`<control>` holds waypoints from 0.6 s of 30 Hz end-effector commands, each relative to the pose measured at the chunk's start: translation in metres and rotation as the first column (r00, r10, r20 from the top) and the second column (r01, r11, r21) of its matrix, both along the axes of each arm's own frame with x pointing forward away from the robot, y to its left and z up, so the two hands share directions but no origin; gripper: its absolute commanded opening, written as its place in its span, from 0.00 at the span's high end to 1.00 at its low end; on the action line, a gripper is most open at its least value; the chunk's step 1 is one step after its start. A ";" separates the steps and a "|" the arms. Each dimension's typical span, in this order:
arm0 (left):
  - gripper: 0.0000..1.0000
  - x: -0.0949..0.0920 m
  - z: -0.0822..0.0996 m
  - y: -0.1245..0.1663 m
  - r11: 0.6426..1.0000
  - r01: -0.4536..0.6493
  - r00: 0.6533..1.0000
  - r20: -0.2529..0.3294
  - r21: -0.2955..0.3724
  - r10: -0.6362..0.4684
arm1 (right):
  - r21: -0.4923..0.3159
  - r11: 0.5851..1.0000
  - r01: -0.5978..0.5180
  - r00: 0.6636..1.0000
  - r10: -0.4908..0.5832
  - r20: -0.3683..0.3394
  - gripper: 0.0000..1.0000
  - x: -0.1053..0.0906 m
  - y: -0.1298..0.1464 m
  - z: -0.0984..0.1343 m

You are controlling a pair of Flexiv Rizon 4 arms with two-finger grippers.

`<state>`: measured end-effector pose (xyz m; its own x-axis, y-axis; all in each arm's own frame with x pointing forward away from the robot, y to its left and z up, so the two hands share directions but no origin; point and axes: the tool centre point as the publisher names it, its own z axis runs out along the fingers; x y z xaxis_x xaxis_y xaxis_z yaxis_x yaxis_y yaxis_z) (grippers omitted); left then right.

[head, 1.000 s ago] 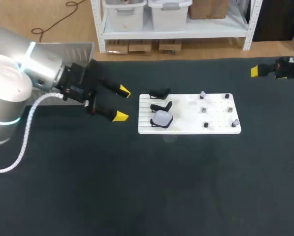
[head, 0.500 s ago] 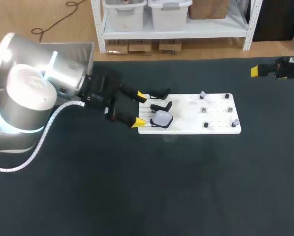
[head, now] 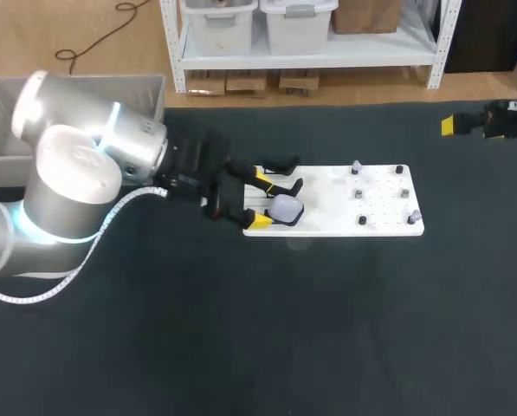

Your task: Pick up each earbud case from the left stands, insert the matching earbuds, close the lid, and place the case in the box.

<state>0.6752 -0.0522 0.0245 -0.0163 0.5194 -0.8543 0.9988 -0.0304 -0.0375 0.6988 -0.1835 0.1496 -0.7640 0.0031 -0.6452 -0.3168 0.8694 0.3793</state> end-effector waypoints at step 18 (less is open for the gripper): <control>0.25 -0.006 -0.011 -0.008 0.998 -0.005 1.000 -0.031 -0.065 0.003 | 0.001 1.000 -0.002 1.000 0.002 0.000 0.00 0.000 -0.001 0.000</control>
<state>0.6702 -0.0599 0.0166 -0.0467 0.4684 -0.8823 0.9972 -0.0297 -0.0686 0.6988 -0.1835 0.1496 -0.7640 0.0031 -0.6452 -0.3168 0.8694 0.3793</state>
